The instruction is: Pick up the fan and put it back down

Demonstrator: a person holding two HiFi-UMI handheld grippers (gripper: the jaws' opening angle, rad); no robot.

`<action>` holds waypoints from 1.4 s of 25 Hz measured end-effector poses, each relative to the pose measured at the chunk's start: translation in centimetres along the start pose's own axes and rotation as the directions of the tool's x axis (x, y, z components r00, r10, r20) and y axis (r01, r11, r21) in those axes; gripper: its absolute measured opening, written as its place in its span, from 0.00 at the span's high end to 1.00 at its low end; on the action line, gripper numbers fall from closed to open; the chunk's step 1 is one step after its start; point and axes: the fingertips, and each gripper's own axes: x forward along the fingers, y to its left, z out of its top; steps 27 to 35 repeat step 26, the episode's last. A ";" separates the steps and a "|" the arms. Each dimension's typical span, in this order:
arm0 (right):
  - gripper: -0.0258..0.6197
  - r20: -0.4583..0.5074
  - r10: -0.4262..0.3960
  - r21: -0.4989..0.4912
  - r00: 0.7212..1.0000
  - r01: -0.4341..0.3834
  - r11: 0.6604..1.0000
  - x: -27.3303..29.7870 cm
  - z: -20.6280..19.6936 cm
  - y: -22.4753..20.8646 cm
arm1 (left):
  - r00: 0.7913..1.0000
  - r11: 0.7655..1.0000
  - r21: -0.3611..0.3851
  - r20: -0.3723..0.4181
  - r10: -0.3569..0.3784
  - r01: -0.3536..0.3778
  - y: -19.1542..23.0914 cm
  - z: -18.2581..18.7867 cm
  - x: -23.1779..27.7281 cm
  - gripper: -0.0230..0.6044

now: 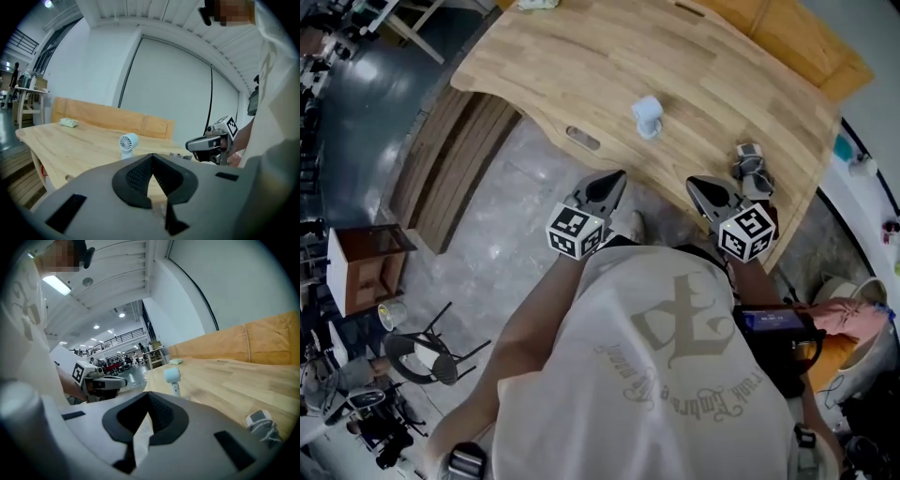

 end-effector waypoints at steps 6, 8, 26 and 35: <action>0.94 -0.004 0.059 0.016 0.998 -0.059 0.998 -1.0 -1.1 2.1 | 0.999 0.998 -0.043 -0.018 0.052 -0.052 -2.1 -2.6 -3.7 0.95; 0.94 -0.001 0.077 0.018 0.997 -0.076 0.997 -1.0 -1.2 2.4 | 0.997 0.995 -0.062 -0.016 0.080 -0.081 -2.2 -3.3 -4.4 0.95; 0.94 0.009 0.093 0.021 0.996 -0.093 0.995 0.0 -0.8 2.1 | 0.991 0.987 -0.084 -0.029 0.133 -0.135 -1.2 -3.4 -4.5 0.95; 0.94 0.009 0.093 0.021 0.996 -0.093 0.995 0.0 -0.8 2.1 | 0.991 0.987 -0.084 -0.029 0.133 -0.135 -1.2 -3.4 -4.5 0.95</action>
